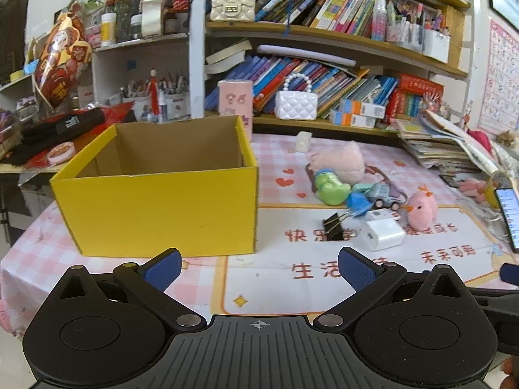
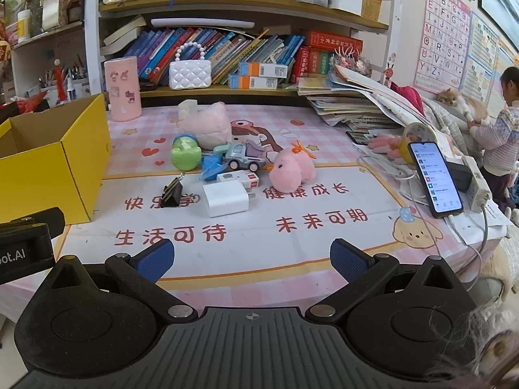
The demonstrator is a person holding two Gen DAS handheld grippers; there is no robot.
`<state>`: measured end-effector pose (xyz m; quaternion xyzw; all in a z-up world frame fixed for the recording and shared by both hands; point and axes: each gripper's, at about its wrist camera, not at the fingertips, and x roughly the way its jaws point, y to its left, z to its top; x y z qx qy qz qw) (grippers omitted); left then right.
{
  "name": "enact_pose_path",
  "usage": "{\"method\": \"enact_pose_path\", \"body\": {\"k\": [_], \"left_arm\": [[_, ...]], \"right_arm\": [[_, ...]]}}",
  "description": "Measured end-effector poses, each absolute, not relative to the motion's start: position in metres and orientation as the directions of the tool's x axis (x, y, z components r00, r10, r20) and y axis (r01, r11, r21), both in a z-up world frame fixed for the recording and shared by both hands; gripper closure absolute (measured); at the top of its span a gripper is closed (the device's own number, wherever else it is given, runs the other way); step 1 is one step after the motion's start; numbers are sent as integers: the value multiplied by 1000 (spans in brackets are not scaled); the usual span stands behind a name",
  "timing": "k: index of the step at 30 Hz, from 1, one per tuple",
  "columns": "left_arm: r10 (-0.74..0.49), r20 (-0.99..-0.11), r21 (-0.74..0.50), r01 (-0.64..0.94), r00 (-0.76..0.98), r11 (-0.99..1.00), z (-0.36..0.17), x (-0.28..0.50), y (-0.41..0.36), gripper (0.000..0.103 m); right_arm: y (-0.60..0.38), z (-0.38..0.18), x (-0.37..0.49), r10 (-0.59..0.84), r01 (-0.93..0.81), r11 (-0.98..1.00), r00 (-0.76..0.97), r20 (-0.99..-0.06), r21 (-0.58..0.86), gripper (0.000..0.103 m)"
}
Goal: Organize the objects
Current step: 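Move both tools toward the toys on the table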
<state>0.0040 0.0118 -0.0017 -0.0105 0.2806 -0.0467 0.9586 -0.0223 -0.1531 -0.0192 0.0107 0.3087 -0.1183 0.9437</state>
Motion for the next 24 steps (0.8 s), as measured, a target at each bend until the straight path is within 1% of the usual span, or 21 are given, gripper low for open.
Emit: {"method": "enact_pose_path", "body": {"k": [6, 12, 21, 24], "left_arm": [[-119, -518, -52, 108, 847, 993, 2, 7, 0, 0], [-123, -519, -59, 109, 846, 992, 4, 14, -13, 0], [-70, -506, -38, 59, 859, 998, 6, 25, -28, 0], [-42, -481, -11, 41, 876, 999, 6, 28, -36, 0]], "right_arm": [[-162, -18, -17, -214, 227, 972, 785, -581, -51, 0], [-173, -17, -7, -201, 206, 977, 789, -581, -59, 0], [-192, -15, 12, -178, 177, 983, 794, -581, -59, 0], [-197, -14, 20, -164, 155, 986, 798, -580, -66, 0]]}}
